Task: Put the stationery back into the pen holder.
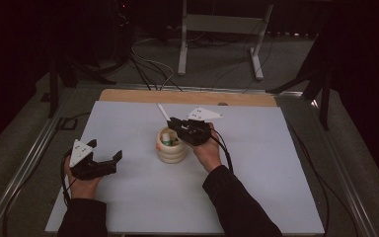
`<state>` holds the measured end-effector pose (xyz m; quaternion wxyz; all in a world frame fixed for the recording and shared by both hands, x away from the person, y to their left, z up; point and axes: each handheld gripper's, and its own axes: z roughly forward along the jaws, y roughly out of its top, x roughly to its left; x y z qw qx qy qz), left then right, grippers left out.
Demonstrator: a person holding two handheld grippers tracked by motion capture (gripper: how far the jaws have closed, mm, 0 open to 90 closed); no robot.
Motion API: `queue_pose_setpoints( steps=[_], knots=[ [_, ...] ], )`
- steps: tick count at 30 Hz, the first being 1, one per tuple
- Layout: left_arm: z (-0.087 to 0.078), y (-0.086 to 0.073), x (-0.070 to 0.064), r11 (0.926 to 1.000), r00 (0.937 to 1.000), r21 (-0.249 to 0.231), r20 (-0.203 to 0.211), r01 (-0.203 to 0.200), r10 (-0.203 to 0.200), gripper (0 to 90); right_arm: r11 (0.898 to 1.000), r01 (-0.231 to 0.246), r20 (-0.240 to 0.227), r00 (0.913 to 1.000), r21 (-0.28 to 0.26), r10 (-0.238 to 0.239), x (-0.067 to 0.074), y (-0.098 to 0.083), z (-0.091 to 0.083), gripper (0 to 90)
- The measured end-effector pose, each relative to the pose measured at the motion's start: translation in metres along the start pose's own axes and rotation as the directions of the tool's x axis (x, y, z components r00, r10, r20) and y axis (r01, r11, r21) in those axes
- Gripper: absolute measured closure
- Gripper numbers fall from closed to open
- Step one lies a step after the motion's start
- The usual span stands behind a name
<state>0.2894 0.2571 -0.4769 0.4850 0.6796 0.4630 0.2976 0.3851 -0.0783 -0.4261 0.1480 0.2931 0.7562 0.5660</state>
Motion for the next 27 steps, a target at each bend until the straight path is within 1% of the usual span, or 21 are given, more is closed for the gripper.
queue_pose_setpoints(
  steps=[5, 10, 17, 27],
  knots=[
    [0.0, 0.0, 0.0, 1.0, 1.0, -0.002, 0.0, 0.001, -0.001, 0.1, 1.0, -0.01, 0.003, 0.9999, -0.005, 0.01, -0.001, -0.001, 0.003, 79.3],
    [0.0, 0.0, 0.0, 1.0, 1.0, -0.002, 0.0, 0.002, -0.002, 0.1, 1.0, -0.022, 0.016, 0.9996, -0.013, 0.022, -0.001, -0.004, 0.006, 79.3],
    [0.0, 0.0, 0.001, 1.0, 1.0, -0.003, 0.0, 0.003, -0.003, 0.1, 1.0, -0.017, 0.024, 0.9996, -0.019, 0.017, 0.001, -0.005, 0.01, 79.2],
    [0.0, 0.0, 0.001, 1.0, 1.0, -0.003, 0.0, 0.003, -0.003, 0.1, 1.0, -0.015, 0.032, 0.9994, -0.022, 0.016, 0.0, -0.007, 0.012, 79.2]
  ],
)
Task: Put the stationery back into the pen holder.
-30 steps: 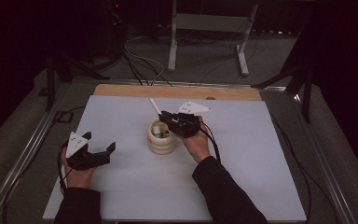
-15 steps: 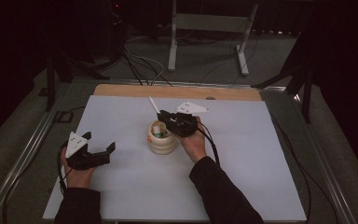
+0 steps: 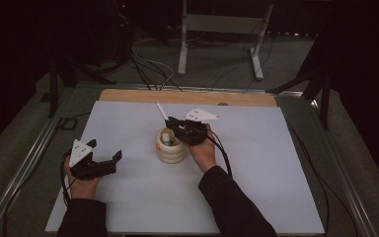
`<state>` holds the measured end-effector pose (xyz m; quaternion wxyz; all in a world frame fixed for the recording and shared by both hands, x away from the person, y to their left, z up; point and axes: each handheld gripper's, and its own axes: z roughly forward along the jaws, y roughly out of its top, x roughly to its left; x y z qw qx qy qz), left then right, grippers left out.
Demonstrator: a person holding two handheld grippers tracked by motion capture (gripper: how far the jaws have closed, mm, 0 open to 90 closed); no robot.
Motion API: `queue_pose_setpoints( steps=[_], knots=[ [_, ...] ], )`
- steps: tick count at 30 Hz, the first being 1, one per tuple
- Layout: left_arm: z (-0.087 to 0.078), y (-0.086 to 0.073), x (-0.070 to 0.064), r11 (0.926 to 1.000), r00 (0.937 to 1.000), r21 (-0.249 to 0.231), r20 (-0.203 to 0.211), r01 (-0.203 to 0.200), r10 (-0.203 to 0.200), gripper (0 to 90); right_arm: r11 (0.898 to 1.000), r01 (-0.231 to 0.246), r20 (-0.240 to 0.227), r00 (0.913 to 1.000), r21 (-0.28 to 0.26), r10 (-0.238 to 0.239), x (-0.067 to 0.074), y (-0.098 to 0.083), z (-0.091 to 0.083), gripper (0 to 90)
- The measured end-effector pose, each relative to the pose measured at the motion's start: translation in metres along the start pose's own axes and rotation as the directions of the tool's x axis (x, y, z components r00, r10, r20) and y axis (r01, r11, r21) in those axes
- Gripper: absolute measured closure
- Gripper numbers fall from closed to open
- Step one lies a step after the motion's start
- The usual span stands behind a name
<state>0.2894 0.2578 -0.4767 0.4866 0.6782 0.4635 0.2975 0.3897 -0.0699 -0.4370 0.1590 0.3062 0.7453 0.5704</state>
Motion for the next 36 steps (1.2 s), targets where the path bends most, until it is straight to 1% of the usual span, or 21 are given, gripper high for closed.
queue_pose_setpoints(
  steps=[23, 36],
  knots=[
    [0.0, 0.0, 0.0, 1.0, 1.0, -0.001, 0.002, 0.001, -0.001, 0.1, 1.0, 0.014, 0.006, 0.9999, -0.003, -0.014, 0.004, -0.005, 0.007, 79.1],
    [0.0, 0.0, 0.0, 1.0, 1.0, -0.001, 0.003, 0.001, -0.001, 0.1, 1.0, 0.011, 0.014, 0.9998, -0.002, -0.011, 0.005, -0.006, 0.011, 79.2]
  ],
)
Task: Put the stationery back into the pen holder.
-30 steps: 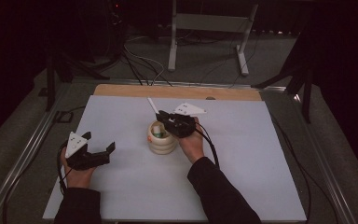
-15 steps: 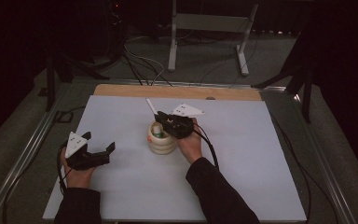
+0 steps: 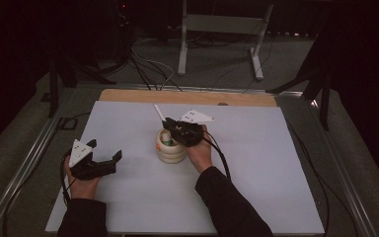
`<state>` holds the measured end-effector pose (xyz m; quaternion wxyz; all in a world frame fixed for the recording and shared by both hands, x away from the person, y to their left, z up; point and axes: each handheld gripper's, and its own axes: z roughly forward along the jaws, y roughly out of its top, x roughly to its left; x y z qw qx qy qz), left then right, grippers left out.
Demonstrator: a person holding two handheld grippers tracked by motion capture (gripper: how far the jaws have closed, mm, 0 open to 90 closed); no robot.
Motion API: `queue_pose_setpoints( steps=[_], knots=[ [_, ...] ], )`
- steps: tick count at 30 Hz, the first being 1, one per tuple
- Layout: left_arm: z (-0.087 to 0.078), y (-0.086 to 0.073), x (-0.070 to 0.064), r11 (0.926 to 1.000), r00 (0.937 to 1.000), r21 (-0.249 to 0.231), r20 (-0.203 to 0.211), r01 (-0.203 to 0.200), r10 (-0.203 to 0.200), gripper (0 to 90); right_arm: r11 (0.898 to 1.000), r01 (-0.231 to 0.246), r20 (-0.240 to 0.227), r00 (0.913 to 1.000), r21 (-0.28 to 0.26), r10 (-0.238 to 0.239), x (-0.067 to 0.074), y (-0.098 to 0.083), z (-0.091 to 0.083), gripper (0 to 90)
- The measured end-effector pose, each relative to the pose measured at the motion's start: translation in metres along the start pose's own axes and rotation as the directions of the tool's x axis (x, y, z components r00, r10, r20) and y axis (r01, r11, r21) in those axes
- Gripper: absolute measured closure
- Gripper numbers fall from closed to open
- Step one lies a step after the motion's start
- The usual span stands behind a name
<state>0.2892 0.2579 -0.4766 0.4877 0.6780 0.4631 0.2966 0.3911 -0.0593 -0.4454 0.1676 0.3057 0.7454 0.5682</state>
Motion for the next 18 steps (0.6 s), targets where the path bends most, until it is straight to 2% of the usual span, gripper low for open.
queue_pose_setpoints(
  steps=[18],
  knots=[
    [-0.0002, 0.0001, 0.0, 1.0, 1.0, -0.002, 0.001, 0.0, 0.0, 0.1, 1.0, 0.009, 0.005, 0.9999, -0.002, -0.009, 0.0009, -0.0028, 0.0045, 79.0]
  ],
)
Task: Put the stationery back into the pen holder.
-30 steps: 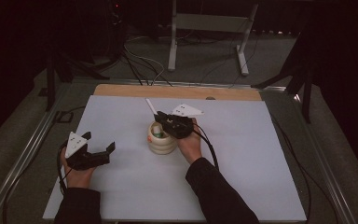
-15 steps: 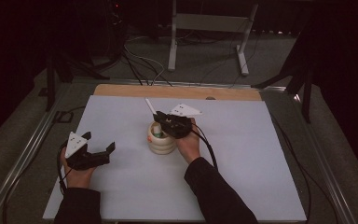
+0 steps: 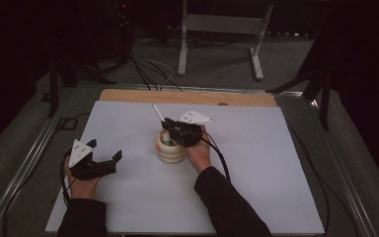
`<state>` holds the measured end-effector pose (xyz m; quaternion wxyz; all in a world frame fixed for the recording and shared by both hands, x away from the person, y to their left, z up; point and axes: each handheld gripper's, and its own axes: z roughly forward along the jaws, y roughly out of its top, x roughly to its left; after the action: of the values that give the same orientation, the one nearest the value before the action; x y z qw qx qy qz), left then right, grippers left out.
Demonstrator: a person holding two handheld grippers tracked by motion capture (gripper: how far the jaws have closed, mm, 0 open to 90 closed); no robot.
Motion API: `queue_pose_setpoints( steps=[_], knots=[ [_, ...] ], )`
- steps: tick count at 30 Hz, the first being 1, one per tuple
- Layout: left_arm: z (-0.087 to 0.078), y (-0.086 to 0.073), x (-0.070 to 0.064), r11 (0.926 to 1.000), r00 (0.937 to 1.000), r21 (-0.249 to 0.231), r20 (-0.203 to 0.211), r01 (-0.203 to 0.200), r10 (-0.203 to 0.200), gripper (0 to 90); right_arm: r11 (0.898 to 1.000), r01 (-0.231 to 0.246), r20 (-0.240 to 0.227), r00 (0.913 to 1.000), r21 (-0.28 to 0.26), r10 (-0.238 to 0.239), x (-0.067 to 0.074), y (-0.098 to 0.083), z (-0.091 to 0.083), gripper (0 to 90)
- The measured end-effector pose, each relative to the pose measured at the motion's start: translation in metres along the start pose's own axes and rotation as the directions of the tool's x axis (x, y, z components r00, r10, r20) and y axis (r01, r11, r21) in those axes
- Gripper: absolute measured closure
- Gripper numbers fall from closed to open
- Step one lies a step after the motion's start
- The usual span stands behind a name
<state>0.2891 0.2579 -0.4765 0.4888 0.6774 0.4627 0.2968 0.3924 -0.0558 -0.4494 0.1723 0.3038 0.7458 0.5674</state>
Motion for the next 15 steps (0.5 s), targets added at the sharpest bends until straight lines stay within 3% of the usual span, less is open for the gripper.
queue_pose_setpoints(
  steps=[12, 15],
  knots=[
    [0.0, 0.0, 0.0, 1.0, 1.0, 0.0, 0.0, 0.0, 0.0, 0.1, 1.0, 0.012, -0.004, 0.9999, 0.0, -0.012, 0.0006, -0.0008, 0.0003, 78.2],
    [-0.0001, 0.0, 0.0002, 1.0, 1.0, 0.0, -0.001, 0.0, 0.0, 0.1, 1.0, 0.009, -0.05, 0.9987, -0.029, -0.011, -0.0001, -0.0021, -0.0024, 58.1]
  ],
)
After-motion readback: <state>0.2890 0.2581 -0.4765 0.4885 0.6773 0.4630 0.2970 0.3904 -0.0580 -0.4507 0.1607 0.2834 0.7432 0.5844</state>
